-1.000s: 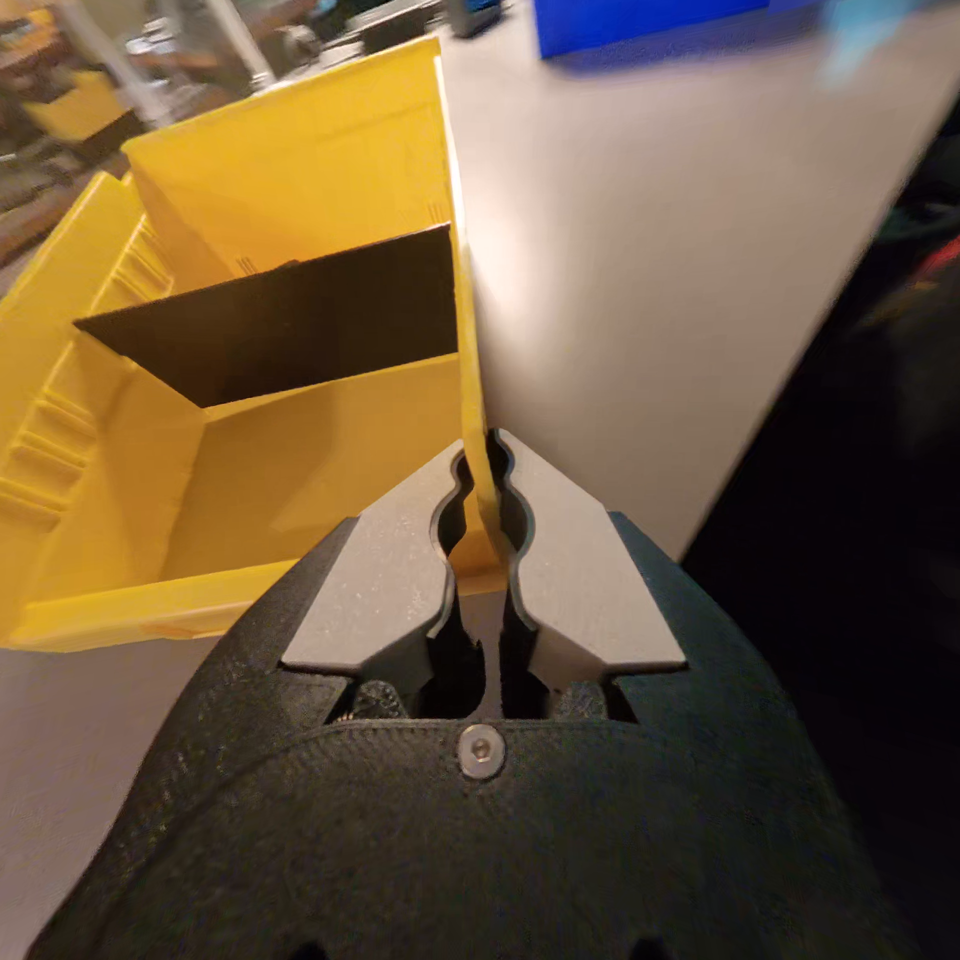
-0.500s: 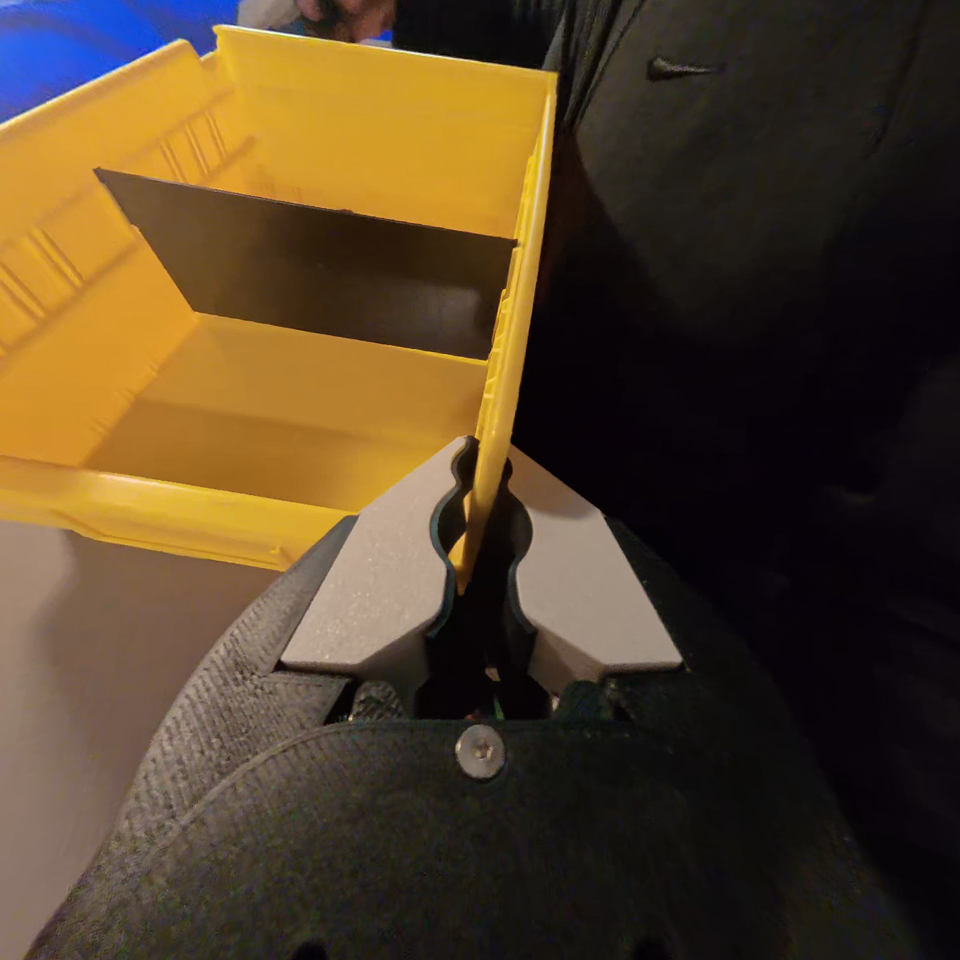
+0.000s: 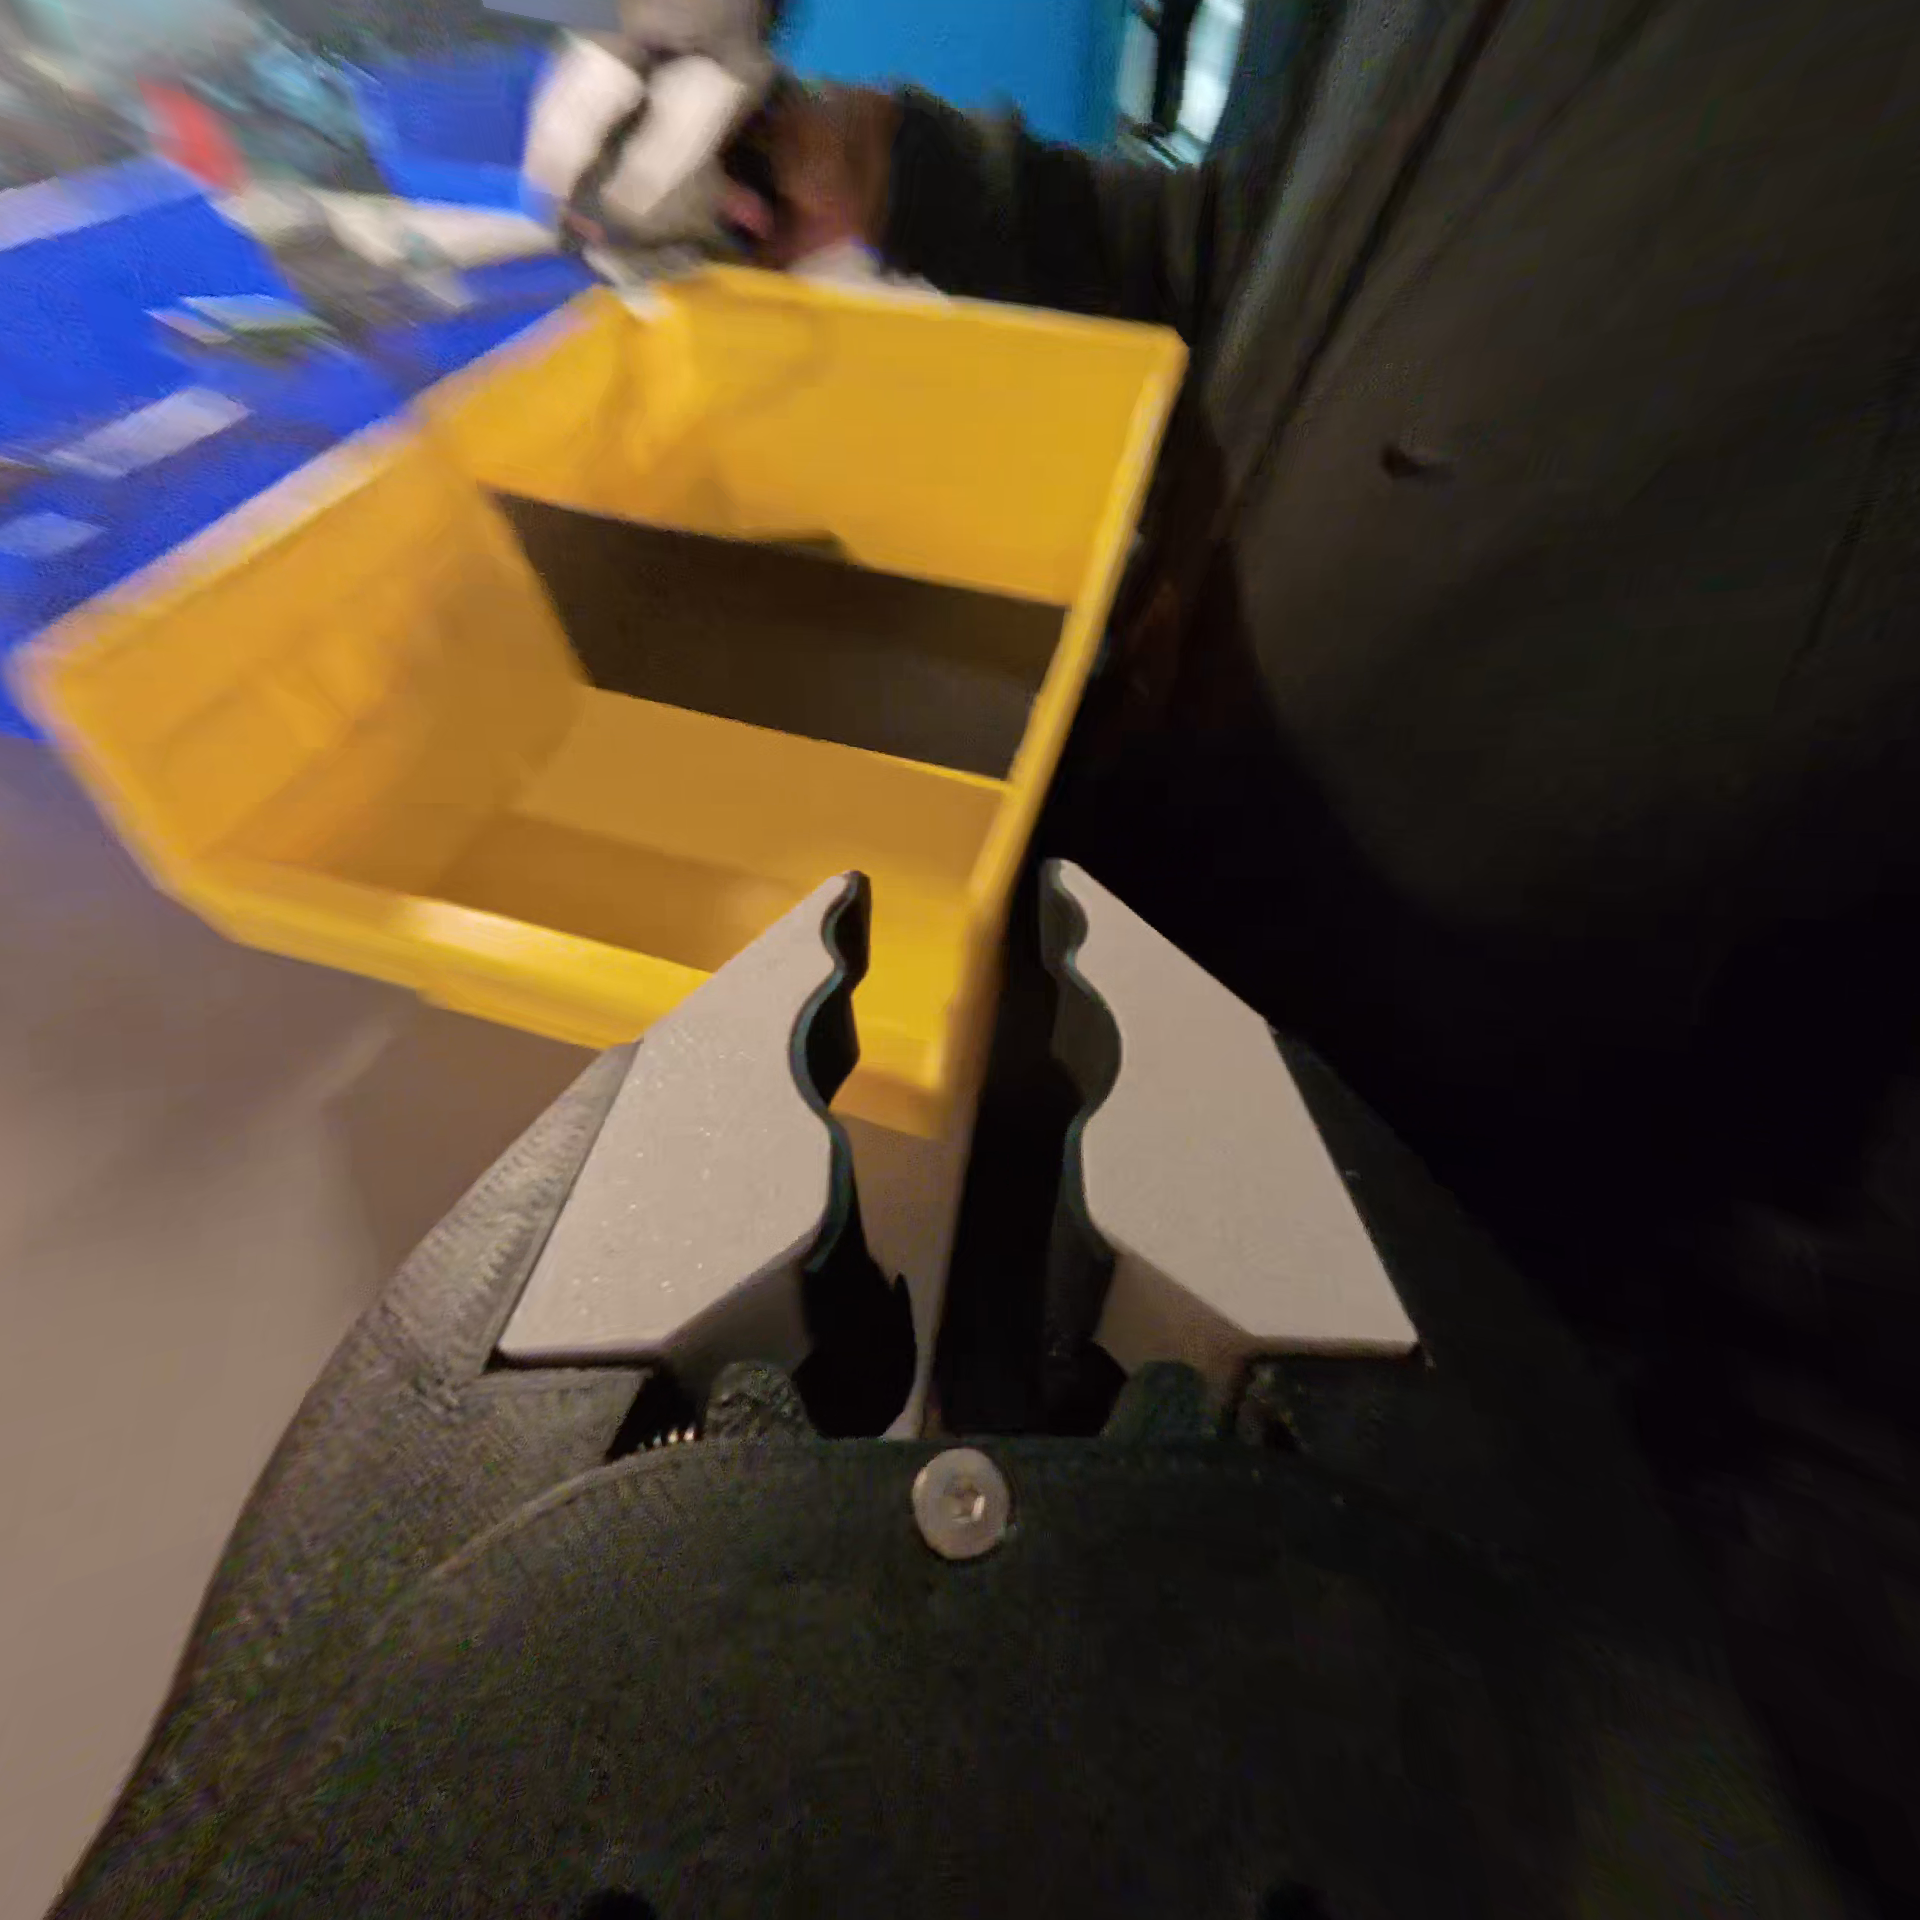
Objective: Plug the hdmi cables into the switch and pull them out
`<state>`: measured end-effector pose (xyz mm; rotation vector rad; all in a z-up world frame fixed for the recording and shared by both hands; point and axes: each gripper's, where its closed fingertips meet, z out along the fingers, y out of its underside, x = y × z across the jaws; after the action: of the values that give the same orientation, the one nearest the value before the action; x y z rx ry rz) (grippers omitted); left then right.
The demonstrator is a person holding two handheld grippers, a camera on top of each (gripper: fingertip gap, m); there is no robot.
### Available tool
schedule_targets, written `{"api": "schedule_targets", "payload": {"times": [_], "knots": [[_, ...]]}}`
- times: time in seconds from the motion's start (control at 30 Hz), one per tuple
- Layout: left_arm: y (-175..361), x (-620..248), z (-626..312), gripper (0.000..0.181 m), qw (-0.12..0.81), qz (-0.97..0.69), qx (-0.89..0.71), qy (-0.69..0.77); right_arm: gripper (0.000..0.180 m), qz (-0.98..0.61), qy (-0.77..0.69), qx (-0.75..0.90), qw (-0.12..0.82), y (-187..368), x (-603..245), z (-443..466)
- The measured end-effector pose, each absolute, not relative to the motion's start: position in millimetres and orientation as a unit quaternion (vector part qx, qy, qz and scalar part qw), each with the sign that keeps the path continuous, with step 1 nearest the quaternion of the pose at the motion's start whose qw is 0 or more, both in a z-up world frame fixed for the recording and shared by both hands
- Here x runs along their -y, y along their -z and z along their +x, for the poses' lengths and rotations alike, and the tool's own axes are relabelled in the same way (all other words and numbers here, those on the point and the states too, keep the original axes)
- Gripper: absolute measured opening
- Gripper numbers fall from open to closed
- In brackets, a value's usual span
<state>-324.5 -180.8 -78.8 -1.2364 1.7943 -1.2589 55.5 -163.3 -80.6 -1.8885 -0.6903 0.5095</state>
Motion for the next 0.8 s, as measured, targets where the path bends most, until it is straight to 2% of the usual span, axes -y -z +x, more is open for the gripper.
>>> {"api": "schedule_targets", "payload": {"times": [0.07,0.13,0.17,0.27,0.37,0.47,0.53,0.6,0.7,0.8], "knots": [[43.8,145.0,-318.9,0.039,0.378,-0.504,-0.612,0.478,0.048,-0.799,-0.231,0.226,0.506,71.6,179.2,54.7],[20.4,93.3,-297.1,0.041,0.406,-0.575,-0.527,0.476,0.051,-0.815,-0.278,0.127,0.493,66.2,191.1,45.8],[19.7,64.1,-282.1,0.042,0.408,-0.62,-0.494,0.452,0.065,-0.811,-0.316,0.083,0.485,63.3,197.7,35.7],[42.5,4.6,-229.0,0.048,0.361,-0.718,-0.465,0.371,0.094,-0.814,-0.343,0.025,0.468,72.1,212.0,9.3],[63.5,-13.2,-168.7,0.058,0.296,-0.734,-0.498,0.354,0.101,-0.815,-0.359,0.015,0.454,79.1,223.7,-22.6],[85.3,-18.7,-130.8,0.065,0.233,-0.748,-0.513,0.352,0.1,-0.837,-0.329,0.049,0.434,92.5,229.0,-44.8],[89.8,-18.5,-116.4,0.063,0.198,-0.744,-0.504,0.391,0.081,-0.853,-0.285,0.076,0.431,100.3,228.0,-44.5],[91.9,-29.2,-113.0,0.038,0.184,-0.755,-0.473,0.416,0.074,-0.854,-0.281,0.096,0.427,98.4,229.0,-43.9],[88.2,-31.7,-111.8,0.018,0.174,-0.745,-0.45,0.46,0.061,-0.859,-0.263,0.112,0.424,96.6,227.1,-29.1],[87.8,-52.4,-120.0,0.014,0.222,-0.753,-0.453,0.422,0.053,-0.873,-0.224,0.132,0.412,95.7,226.7,-0.8]]}}
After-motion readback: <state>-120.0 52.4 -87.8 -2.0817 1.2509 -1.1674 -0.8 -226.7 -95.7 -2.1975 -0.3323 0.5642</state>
